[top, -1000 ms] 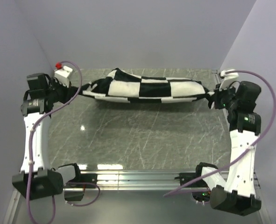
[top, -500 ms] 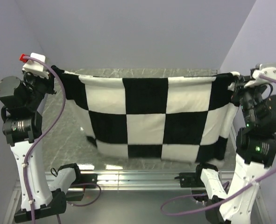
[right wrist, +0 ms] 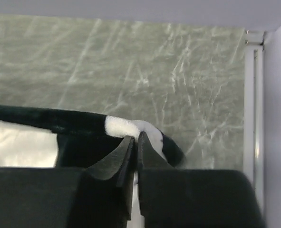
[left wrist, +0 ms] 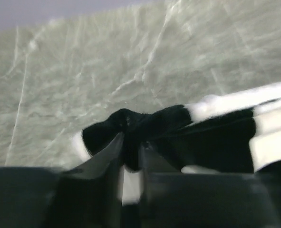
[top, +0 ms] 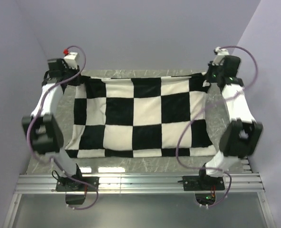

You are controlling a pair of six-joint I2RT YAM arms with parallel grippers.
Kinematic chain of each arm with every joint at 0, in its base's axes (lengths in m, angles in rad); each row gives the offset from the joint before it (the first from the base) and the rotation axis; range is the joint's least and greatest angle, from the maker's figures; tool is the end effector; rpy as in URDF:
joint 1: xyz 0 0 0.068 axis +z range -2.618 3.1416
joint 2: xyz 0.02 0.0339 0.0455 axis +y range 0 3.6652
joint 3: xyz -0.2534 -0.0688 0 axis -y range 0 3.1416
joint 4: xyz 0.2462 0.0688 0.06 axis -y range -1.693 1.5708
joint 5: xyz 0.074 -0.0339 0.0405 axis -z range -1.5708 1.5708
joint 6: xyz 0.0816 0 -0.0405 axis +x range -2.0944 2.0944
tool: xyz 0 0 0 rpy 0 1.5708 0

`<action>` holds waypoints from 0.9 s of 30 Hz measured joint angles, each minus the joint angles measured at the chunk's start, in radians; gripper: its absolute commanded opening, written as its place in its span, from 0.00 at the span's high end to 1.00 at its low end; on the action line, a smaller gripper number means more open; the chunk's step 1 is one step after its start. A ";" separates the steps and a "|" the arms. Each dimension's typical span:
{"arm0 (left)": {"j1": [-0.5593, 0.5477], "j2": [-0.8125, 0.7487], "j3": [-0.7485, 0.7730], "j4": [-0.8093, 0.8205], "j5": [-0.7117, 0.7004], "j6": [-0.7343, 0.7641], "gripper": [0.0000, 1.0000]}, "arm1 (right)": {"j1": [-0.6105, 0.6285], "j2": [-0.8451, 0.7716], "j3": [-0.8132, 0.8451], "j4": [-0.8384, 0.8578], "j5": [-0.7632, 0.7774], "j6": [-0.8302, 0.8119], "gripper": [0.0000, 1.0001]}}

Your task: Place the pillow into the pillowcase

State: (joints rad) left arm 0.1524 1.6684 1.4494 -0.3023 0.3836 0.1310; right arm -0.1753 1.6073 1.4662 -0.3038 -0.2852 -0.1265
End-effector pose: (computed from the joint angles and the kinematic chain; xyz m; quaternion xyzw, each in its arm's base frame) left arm 0.4275 0.0348 0.2962 0.0864 0.8506 -0.0939 0.5102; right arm 0.4165 -0.0505 0.3260 -0.0554 0.8387 0.0394 0.5403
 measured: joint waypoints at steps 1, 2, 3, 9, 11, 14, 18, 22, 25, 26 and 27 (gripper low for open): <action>-0.006 0.103 0.077 -0.035 -0.019 0.001 0.37 | 0.013 0.103 0.078 -0.025 0.031 0.002 0.75; -0.008 0.215 0.185 -0.065 -0.052 -0.008 0.31 | 0.020 0.185 0.161 -0.042 0.066 0.006 0.63; -0.004 0.332 0.307 -0.090 -0.085 -0.019 0.01 | 0.023 0.287 0.271 -0.053 0.114 0.008 0.53; 0.051 0.677 0.789 -0.268 -0.187 -0.048 0.01 | -0.008 0.403 0.400 -0.089 0.280 -0.024 0.39; 0.068 0.663 0.810 -0.317 -0.202 -0.045 0.01 | -0.024 0.383 0.427 -0.105 0.285 -0.028 0.38; 0.076 0.555 0.706 -0.332 -0.196 -0.039 0.01 | -0.055 0.297 0.423 -0.163 0.266 -0.034 0.27; 0.068 0.319 0.458 -0.366 -0.166 -0.024 0.01 | -0.084 0.103 0.348 -0.264 0.187 -0.056 0.27; 0.061 0.117 0.301 -0.394 -0.135 -0.011 0.01 | -0.080 -0.119 0.206 -0.373 0.069 -0.064 0.25; 0.056 -0.049 0.137 -0.382 -0.103 0.007 0.01 | -0.075 -0.280 0.031 -0.425 -0.019 -0.057 0.12; 0.053 -0.111 0.060 -0.363 -0.101 0.014 0.01 | -0.073 -0.332 -0.041 -0.437 -0.041 -0.056 0.12; 0.049 -0.161 -0.011 -0.362 -0.098 0.020 0.01 | -0.072 -0.387 -0.120 -0.439 -0.062 -0.054 0.12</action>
State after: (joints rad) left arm 0.2016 1.5078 1.4384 -0.6643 0.2855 0.1509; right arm -0.2474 1.2201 1.3464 -0.7433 -0.3473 -0.1802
